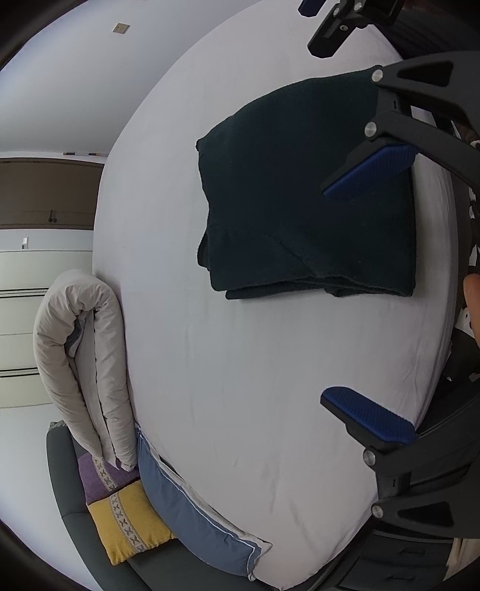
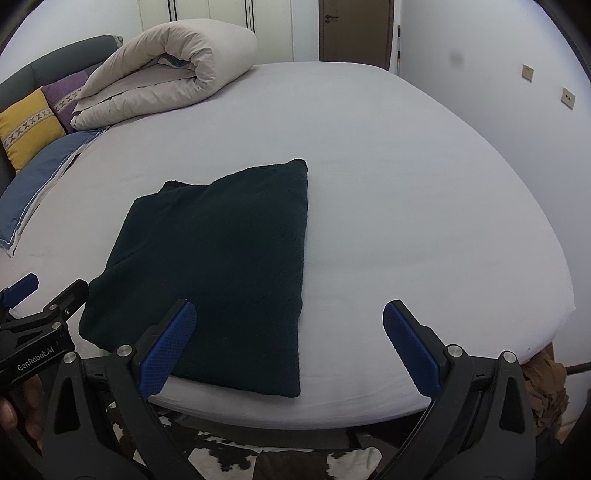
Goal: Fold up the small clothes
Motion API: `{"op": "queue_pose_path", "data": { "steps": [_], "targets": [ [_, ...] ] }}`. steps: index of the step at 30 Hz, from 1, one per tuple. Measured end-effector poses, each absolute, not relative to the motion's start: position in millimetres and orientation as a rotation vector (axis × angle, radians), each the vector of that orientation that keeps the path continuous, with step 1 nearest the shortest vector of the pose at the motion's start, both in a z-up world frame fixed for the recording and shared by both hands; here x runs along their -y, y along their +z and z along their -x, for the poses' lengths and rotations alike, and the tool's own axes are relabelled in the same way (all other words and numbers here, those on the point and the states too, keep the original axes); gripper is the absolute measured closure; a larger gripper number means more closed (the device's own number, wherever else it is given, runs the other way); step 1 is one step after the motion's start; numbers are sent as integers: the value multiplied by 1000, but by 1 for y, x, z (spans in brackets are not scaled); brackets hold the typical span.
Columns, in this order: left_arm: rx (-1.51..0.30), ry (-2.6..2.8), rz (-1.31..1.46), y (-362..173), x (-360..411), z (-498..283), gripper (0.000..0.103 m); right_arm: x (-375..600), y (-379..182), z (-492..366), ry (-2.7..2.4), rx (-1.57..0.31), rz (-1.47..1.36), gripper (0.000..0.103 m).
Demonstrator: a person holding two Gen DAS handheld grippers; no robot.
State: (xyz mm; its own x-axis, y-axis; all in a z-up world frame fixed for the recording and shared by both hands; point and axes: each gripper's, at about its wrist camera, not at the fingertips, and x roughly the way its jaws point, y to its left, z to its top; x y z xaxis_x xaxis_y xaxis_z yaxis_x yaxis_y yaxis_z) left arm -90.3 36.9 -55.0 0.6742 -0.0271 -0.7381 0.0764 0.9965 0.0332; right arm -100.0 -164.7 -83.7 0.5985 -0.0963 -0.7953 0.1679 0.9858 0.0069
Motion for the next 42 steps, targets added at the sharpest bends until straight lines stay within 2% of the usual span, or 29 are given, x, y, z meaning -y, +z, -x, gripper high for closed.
{"op": "queue_pose_path", "data": {
  "steps": [42],
  "targets": [
    [-842,-61,-56,-62,-37,91,0,166,-91,95,-132,-939,-81,0]
  ]
}}
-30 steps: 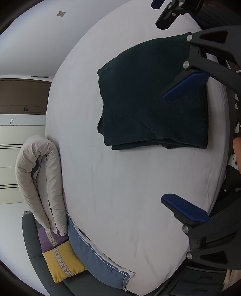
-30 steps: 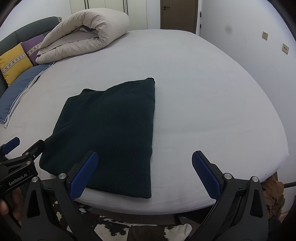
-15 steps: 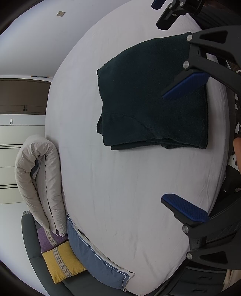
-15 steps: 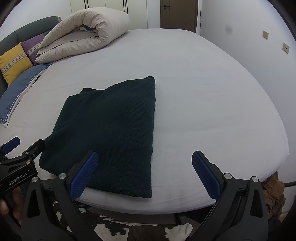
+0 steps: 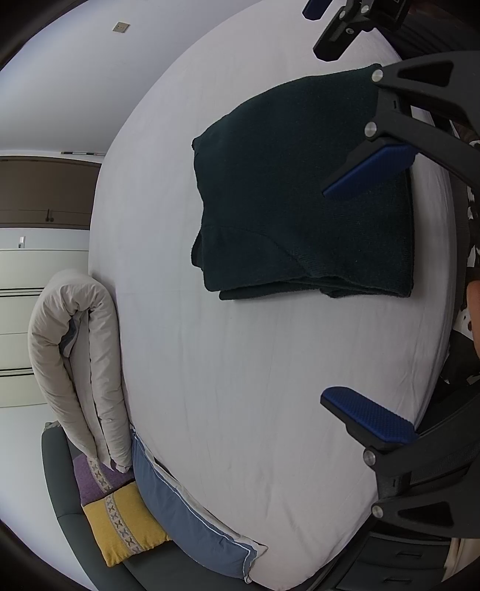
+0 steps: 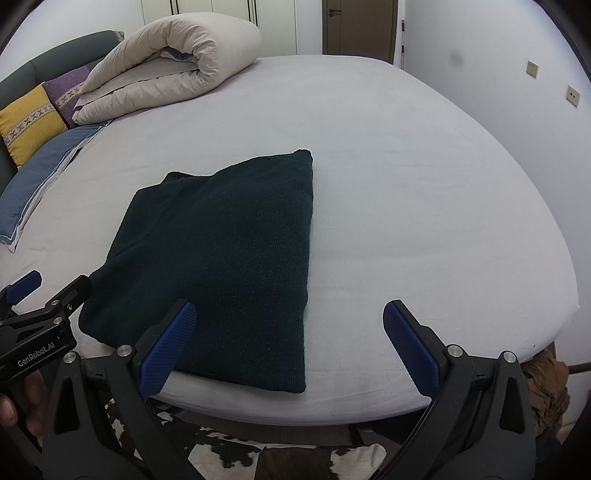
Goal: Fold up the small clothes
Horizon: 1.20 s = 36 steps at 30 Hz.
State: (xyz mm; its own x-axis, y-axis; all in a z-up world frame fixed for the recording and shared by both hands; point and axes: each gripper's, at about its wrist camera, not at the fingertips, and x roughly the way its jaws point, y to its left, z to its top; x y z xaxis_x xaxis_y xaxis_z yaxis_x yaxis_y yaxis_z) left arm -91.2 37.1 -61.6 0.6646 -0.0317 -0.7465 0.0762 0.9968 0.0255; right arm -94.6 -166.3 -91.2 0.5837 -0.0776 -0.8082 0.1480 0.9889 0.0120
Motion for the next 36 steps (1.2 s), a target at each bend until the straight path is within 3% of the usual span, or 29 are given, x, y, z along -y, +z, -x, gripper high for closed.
{"op": "queue_pose_path", "data": {
  "steps": [36],
  "targets": [
    [-849,-67,-60,-65,-39,91,0,173,-96,95,-124,-948,-80,0]
  ]
}}
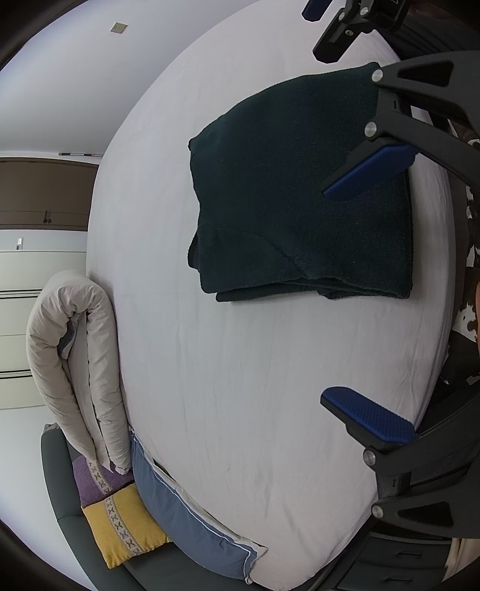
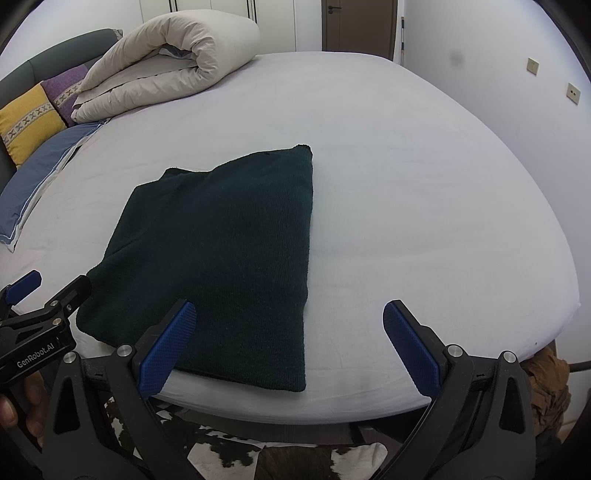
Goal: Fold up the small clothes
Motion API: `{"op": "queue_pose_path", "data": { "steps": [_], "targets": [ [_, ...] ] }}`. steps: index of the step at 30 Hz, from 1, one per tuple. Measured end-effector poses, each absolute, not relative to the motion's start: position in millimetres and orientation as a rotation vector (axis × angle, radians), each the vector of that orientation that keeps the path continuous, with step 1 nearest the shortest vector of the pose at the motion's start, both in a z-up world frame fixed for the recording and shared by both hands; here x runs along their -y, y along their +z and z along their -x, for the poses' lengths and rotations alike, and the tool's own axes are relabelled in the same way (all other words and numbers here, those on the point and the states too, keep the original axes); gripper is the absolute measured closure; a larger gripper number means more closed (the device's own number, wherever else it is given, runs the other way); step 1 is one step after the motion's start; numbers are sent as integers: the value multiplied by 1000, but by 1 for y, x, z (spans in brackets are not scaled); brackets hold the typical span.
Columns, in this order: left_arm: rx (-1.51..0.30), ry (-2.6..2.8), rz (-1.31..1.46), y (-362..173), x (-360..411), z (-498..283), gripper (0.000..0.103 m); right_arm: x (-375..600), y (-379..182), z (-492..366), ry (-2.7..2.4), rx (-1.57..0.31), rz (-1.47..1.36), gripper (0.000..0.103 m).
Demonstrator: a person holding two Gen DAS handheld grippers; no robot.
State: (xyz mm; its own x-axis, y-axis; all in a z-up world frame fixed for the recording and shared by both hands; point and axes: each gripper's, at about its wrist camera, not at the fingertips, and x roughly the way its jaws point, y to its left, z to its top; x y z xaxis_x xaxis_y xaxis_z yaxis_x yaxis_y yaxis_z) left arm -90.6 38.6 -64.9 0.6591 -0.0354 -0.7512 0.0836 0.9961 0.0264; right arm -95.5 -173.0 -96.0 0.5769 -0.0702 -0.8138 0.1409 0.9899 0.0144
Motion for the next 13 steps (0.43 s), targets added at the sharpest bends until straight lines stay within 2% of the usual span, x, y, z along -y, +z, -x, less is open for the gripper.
{"op": "queue_pose_path", "data": {
  "steps": [13],
  "targets": [
    [-838,-72,-65,-64,-39,91,0,176,-100,95,-115,-961,-87,0]
  ]
}}
